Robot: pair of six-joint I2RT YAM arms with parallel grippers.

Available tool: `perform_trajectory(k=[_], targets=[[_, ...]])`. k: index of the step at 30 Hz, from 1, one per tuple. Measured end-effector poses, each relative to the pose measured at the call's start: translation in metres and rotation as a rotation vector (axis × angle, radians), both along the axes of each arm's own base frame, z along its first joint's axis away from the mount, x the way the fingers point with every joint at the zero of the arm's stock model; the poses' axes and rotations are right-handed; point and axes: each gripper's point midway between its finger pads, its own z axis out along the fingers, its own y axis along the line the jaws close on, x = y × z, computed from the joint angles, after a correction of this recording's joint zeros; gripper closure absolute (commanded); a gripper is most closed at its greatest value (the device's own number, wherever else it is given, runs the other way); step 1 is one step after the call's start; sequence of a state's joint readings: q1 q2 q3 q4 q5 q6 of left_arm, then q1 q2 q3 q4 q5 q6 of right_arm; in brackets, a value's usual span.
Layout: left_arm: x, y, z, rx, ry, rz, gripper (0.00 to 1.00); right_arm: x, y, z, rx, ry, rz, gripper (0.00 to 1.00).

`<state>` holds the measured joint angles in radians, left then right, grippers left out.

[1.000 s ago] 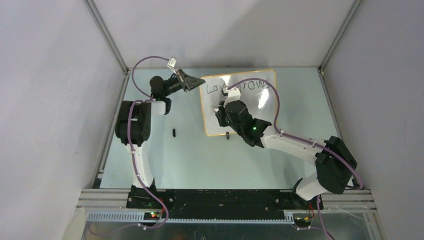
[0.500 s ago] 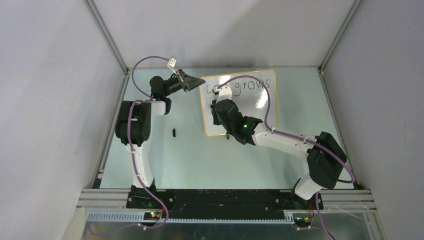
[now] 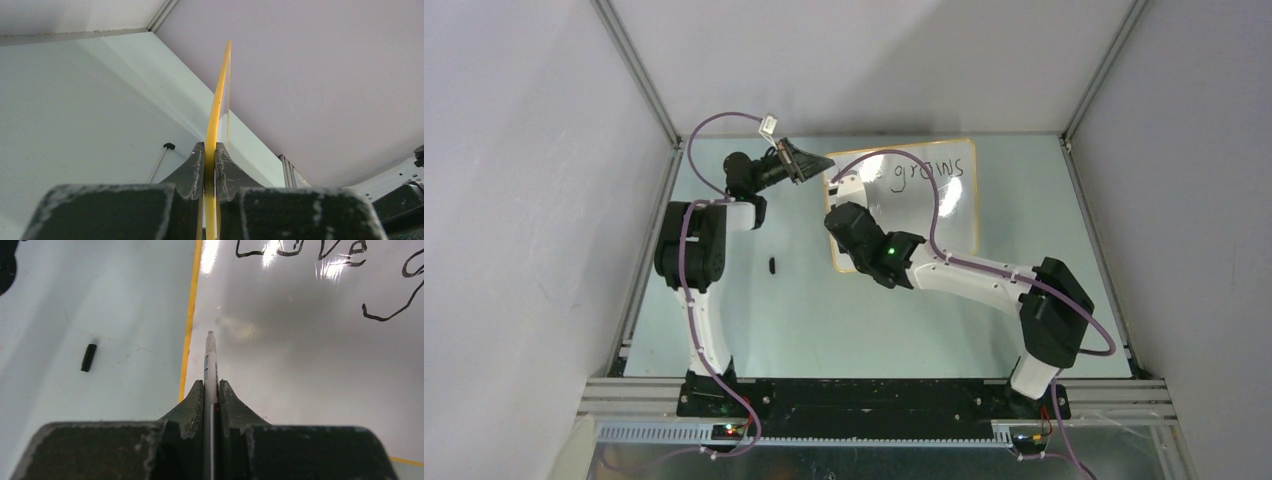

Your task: Write a sentence on the whiteboard

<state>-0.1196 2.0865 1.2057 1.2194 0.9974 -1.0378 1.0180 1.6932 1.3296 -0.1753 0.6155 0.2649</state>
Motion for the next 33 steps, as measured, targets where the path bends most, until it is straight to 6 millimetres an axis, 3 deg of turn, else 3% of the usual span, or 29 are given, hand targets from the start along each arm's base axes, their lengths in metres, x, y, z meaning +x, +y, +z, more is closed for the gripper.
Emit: perform_trajectory(k=[14, 33], targets=[[0.0, 0.0, 0.0, 0.0, 0.0, 0.0, 1.0, 0.002, -0.002, -0.021, -0.104, 0.05, -0.012, 1.0], [0.0, 0.0, 0.0, 0.0, 0.0, 0.0, 1.0, 0.011, -0.01, -0.02, -0.119, 0.056, -0.041, 1.0]])
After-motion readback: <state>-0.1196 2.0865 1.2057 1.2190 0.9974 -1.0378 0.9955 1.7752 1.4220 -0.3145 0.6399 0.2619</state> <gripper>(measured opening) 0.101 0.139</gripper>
